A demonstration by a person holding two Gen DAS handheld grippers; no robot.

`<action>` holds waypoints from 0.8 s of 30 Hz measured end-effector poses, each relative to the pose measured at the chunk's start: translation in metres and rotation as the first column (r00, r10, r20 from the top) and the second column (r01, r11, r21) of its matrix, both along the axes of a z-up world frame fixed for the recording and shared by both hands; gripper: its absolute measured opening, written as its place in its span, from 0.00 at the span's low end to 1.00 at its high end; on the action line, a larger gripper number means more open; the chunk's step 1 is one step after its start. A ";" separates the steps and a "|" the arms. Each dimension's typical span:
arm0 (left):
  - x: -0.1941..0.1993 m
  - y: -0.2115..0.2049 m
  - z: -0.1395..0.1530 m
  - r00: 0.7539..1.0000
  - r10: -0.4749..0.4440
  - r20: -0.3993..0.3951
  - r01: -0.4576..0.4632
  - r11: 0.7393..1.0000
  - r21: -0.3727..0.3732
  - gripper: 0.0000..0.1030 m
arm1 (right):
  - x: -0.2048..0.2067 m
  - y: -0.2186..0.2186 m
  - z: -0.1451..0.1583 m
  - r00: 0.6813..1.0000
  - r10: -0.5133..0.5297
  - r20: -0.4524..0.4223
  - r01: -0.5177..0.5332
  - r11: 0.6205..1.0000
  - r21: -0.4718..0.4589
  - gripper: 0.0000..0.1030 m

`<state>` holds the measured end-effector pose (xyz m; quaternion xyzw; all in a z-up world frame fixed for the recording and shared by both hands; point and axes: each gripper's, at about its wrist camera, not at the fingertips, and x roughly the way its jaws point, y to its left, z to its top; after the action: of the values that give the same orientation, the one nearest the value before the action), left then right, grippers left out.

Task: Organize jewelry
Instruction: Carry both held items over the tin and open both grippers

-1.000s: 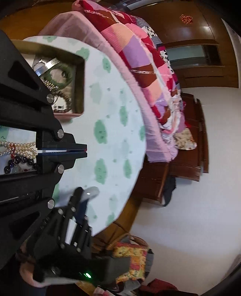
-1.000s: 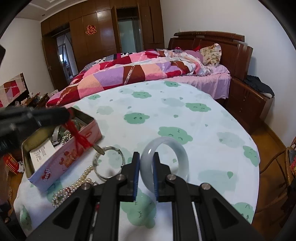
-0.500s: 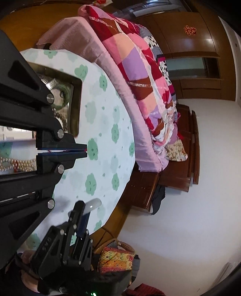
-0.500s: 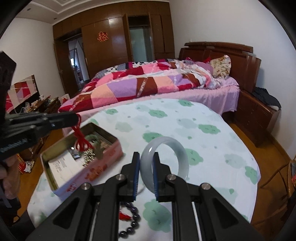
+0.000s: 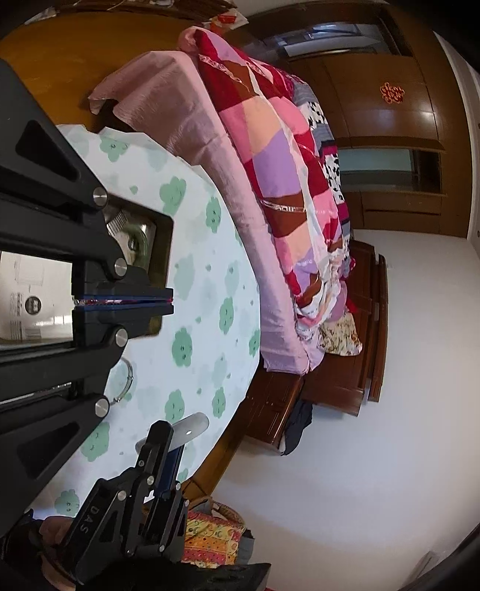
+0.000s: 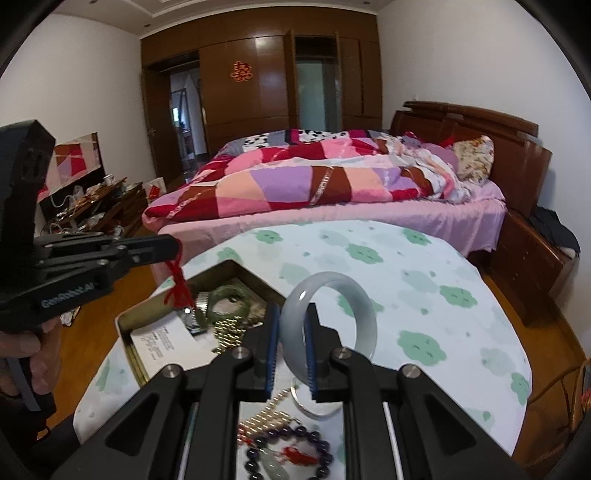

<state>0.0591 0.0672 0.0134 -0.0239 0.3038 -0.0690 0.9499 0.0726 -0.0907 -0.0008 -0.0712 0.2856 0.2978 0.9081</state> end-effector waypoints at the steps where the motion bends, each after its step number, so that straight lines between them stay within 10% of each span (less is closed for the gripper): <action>1: 0.000 0.003 -0.001 1.000 0.006 -0.002 -0.006 1.000 0.000 0.00 | 0.000 0.004 0.001 1.000 0.008 0.002 -0.008 1.000 -0.002 0.15; 24: -0.002 0.052 -0.034 0.991 0.115 -0.065 -0.116 0.993 -0.012 0.00 | -0.016 0.086 -0.016 0.985 0.173 0.002 -0.173 0.982 -0.080 0.14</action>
<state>0.0567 0.1188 -0.0201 -0.0513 0.3318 -0.0155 0.9418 0.0570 -0.0047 -0.0171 -0.1331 0.2860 0.3636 0.8765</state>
